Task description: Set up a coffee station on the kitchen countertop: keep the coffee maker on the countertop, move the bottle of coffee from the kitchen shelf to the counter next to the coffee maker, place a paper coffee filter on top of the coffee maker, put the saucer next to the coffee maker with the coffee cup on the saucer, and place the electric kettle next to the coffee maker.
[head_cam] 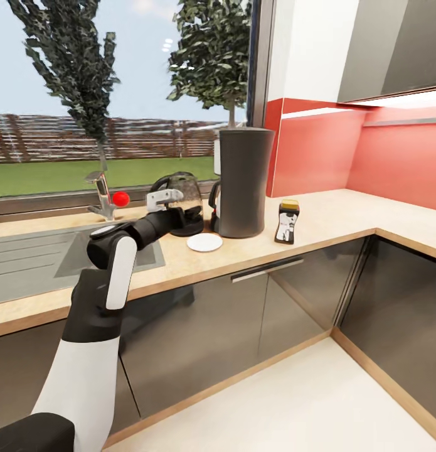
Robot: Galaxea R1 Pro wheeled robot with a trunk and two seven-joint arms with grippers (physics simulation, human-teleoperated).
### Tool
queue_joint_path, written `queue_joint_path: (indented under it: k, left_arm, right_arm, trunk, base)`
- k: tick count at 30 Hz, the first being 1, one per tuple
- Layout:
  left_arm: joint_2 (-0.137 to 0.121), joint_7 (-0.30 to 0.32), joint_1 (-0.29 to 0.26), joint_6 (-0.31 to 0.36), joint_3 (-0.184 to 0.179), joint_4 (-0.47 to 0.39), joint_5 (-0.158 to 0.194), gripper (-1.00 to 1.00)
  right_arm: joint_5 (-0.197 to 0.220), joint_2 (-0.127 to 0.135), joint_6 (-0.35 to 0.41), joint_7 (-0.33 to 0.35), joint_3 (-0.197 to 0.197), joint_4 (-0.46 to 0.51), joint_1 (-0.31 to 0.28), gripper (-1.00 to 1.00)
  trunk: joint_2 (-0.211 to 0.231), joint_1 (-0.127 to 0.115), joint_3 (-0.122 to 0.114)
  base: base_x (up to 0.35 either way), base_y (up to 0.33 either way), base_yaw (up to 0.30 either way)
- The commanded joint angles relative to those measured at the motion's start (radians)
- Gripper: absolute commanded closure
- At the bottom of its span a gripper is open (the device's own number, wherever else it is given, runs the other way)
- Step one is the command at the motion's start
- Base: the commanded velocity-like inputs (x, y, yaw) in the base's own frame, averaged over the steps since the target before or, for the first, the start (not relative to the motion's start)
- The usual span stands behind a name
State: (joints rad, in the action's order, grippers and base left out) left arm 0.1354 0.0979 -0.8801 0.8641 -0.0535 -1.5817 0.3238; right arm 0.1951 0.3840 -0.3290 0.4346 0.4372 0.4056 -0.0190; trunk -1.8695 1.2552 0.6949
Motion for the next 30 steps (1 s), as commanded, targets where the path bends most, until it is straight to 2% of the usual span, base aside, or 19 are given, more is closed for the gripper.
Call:
queue_joint_path:
  k: [1, 10, 11, 18, 21, 22, 23, 24, 25, 26, 27, 28, 30]
  left_arm:
    - [0.000, 0.040, 0.000, 0.005, 0.001, 0.000, -0.006, -1.00]
    - [-0.012, 0.400, 0.014, 0.004, 0.001, 0.002, -0.007, -1.00]
    - [-0.015, 0.478, 0.038, 0.003, 0.001, 0.002, -0.007, -1.00]
    - [-0.024, 0.751, 0.180, -0.014, 0.001, 0.003, -0.010, -1.00]
    - [-0.034, 0.854, 0.259, -0.049, 0.000, 0.003, -0.012, -1.00]
    - [-0.042, 0.905, 0.311, -0.084, -0.010, 0.004, -0.014, -1.00]
    - [-0.048, 0.925, 0.337, -0.103, -0.018, 0.004, -0.015, -1.00]
    - [-0.058, 0.941, 0.365, -0.122, -0.027, 0.005, -0.015, -1.00]
    - [-0.085, 0.965, 0.425, -0.160, -0.051, 0.007, -0.015, -1.00]
    - [-0.100, 0.973, 0.457, -0.181, -0.066, 0.007, -0.015, -1.00]
    - [-0.173, 0.996, 0.615, -0.327, -0.133, 0.027, -0.016, -1.00]
    - [-0.198, 1.000, 0.672, -0.402, -0.146, 0.050, -0.016, -1.00]
    - [-0.222, 1.002, 0.725, -0.474, -0.155, 0.085, -0.015, -1.00]
  right_arm:
    - [0.010, 0.001, -0.002, 0.003, 0.006, -0.001, -0.001, -1.00]
    - [0.010, 0.001, -0.002, 0.002, 0.006, -0.001, -0.001, -1.00]
    - [0.010, 0.001, -0.002, 0.002, 0.006, -0.001, -0.001, -1.00]
    - [0.010, 0.001, -0.002, 0.001, 0.006, -0.001, -0.001, -1.00]
    - [0.009, 0.001, -0.002, 0.001, 0.006, -0.001, -0.001, -1.00]
    - [0.009, 0.001, -0.002, 0.001, 0.006, -0.001, -0.001, -1.00]
    - [0.009, 0.001, -0.002, 0.001, 0.006, -0.001, -0.001, -1.00]
    - [0.009, 0.001, -0.002, 0.001, 0.006, -0.001, -0.001, -1.00]
    - [0.009, 0.001, -0.002, 0.001, 0.006, -0.001, -0.001, -1.00]
    - [0.009, 0.001, -0.003, 0.001, 0.006, -0.001, -0.001, -1.00]
    - [0.009, 0.001, -0.004, 0.001, 0.006, -0.001, -0.001, -1.00]
    - [0.009, 0.001, -0.004, 0.001, 0.006, -0.001, -0.001, -1.00]
    - [0.009, 0.001, -0.005, 0.001, 0.006, -0.001, -0.001, -1.00]
  trunk:
    - [-0.001, 0.000, 0.001]
    - [-0.001, 0.000, 0.001]
    - [-0.001, 0.000, 0.001]
    - [-0.001, 0.000, 0.001]
    - [-0.001, 0.000, 0.001]
    - [-0.001, 0.000, 0.001]
    - [-0.001, 0.000, 0.001]
    - [-0.001, 0.000, 0.001]
    - [-0.001, 0.000, 0.001]
    - [-0.001, 0.000, 0.001]
    - [-0.001, 0.000, 0.001]
    - [-0.001, 0.000, 0.001]
    - [-0.001, 0.000, 0.001]
  base:
    - [-0.015, 0.000, 0.000]
    - [-0.006, 0.000, 0.000]
    - [-0.001, 0.000, 0.000]
    - [0.000, 0.000, 0.000]
    - [0.000, 0.000, 0.000]
    - [0.000, 0.000, 0.000]
    - [0.000, 0.000, 0.000]
    - [0.000, 0.000, 0.000]
    - [0.000, 0.000, 0.000]
    - [0.000, 0.000, 0.000]
    - [0.000, 0.000, 0.000]
    - [0.000, 0.000, 0.000]
    - [0.000, 0.000, 0.000]
